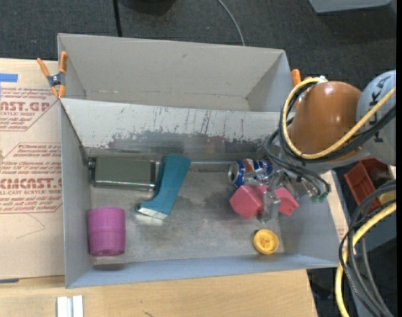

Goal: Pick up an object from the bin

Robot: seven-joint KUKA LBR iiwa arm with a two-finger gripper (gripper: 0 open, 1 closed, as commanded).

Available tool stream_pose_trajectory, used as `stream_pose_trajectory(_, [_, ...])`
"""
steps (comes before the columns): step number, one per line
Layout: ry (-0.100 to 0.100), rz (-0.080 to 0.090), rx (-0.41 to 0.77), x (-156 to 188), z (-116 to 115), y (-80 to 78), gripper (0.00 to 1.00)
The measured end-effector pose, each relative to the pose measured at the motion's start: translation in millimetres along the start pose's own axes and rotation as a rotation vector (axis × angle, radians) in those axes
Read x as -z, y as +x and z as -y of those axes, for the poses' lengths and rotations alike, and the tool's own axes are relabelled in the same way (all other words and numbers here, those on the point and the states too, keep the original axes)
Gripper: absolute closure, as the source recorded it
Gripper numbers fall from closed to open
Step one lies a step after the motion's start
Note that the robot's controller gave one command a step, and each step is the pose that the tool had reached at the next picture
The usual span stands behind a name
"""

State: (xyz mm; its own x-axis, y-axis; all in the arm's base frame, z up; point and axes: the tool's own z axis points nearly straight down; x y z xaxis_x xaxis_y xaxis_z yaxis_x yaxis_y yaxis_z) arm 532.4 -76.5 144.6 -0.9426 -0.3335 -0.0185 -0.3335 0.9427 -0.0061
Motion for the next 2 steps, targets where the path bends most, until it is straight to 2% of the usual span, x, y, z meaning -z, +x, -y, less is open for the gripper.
stream_pose_trajectory(1, [-0.012,-0.021,0.011,75.0,-49.5,2.8,1.0])
stream_pose_trajectory(2, [-0.012,-0.021,0.011,75.0,-49.5,2.8,0.0])
